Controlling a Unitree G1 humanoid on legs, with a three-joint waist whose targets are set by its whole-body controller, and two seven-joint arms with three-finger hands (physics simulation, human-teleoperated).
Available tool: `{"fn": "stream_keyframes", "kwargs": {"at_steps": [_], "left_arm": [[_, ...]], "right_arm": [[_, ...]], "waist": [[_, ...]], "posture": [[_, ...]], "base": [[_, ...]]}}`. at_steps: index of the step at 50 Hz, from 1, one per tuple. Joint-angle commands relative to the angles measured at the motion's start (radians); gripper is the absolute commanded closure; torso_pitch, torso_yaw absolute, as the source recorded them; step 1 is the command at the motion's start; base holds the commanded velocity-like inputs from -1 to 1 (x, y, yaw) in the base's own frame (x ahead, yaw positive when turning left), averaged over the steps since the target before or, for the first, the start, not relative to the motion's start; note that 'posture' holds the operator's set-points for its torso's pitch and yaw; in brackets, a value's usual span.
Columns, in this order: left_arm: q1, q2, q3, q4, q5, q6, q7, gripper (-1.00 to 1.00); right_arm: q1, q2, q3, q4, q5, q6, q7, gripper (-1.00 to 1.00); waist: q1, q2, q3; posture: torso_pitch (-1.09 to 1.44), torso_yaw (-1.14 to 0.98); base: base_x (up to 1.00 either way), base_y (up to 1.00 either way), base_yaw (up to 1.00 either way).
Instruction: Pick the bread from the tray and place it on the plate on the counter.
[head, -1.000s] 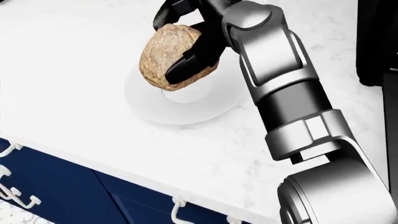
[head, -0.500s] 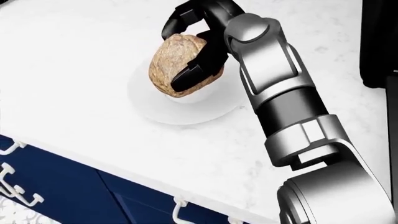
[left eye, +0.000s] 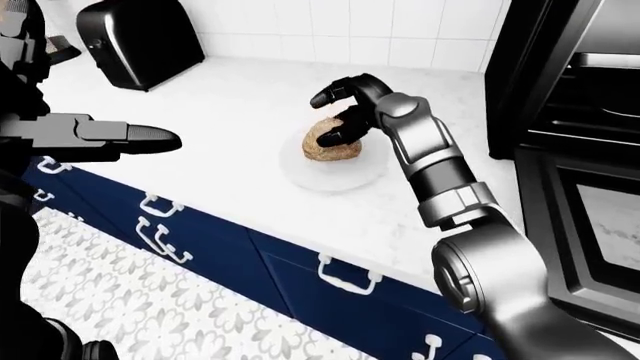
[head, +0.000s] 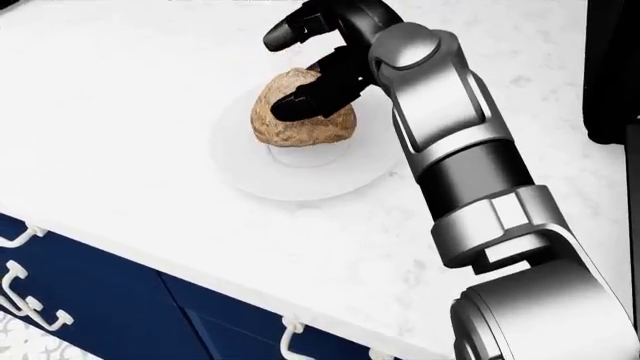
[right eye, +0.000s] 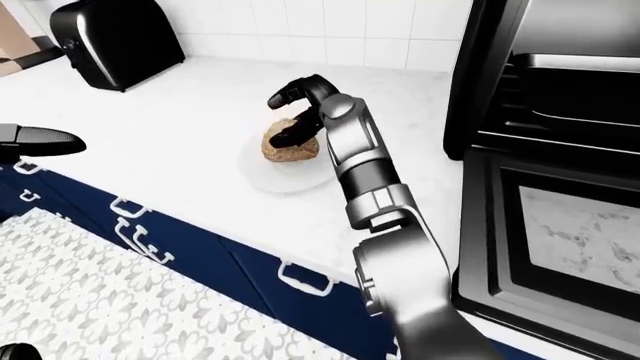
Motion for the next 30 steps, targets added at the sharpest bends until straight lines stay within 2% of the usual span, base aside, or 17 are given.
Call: {"fn": "stream_keyframes", "kwargs": {"at_steps": [1, 4, 7, 8, 9, 10, 22, 30], "left_arm": [[-0.016, 0.014, 0.011, -0.009, 0.006, -0.028, 0.008, -1.00], [-0.018, 0.013, 0.009, -0.006, 0.005, -0.032, 0.011, -1.00], [-0.010, 0.012, 0.010, -0.006, 0.007, -0.037, 0.011, -1.00], [-0.010, 0.012, 0.012, -0.007, 0.006, -0.035, 0.011, -1.00], [-0.010, 0.013, 0.013, -0.007, 0.006, -0.035, 0.011, -1.00], [-0.008, 0.013, 0.013, -0.007, 0.006, -0.036, 0.011, -1.00], [0.000, 0.015, 0.021, -0.007, 0.001, -0.039, 0.013, -1.00], [-0.018, 0.024, 0.009, 0.007, -0.002, -0.039, 0.020, -1.00]], "right_arm": [[-0.037, -0.006, 0.000, -0.047, -0.005, -0.020, 0.000, -0.17], [-0.031, -0.004, -0.001, -0.053, -0.005, -0.016, 0.001, -0.17], [-0.028, -0.003, -0.005, -0.053, -0.005, -0.015, 0.000, -0.32], [-0.027, -0.004, -0.003, -0.054, -0.006, -0.016, 0.001, -0.60], [-0.027, -0.003, -0.004, -0.054, -0.005, -0.015, 0.001, -0.61], [-0.026, -0.003, -0.004, -0.055, -0.004, -0.014, 0.003, -1.00], [-0.042, -0.012, -0.016, -0.076, 0.018, 0.009, -0.005, -1.00], [-0.050, -0.025, -0.012, -0.302, 0.029, 0.167, 0.032, -1.00]], "waist": [[0.001, 0.002, -0.026], [0.001, 0.003, -0.026], [0.001, 0.002, -0.027], [0.002, 0.002, -0.027], [0.002, 0.002, -0.027], [0.002, 0.002, -0.027], [0.002, 0.002, -0.026], [0.006, -0.002, -0.021]], "posture": [[0.00, 0.48], [0.00, 0.48], [0.00, 0.48], [0.00, 0.48], [0.00, 0.48], [0.00, 0.48], [0.00, 0.48], [0.00, 0.48]], "base": [[0.00, 0.00, 0.00], [0.00, 0.00, 0.00], [0.00, 0.00, 0.00], [0.00, 0.00, 0.00], [0.00, 0.00, 0.00], [0.00, 0.00, 0.00], [0.00, 0.00, 0.00], [0.00, 0.00, 0.00]]}}
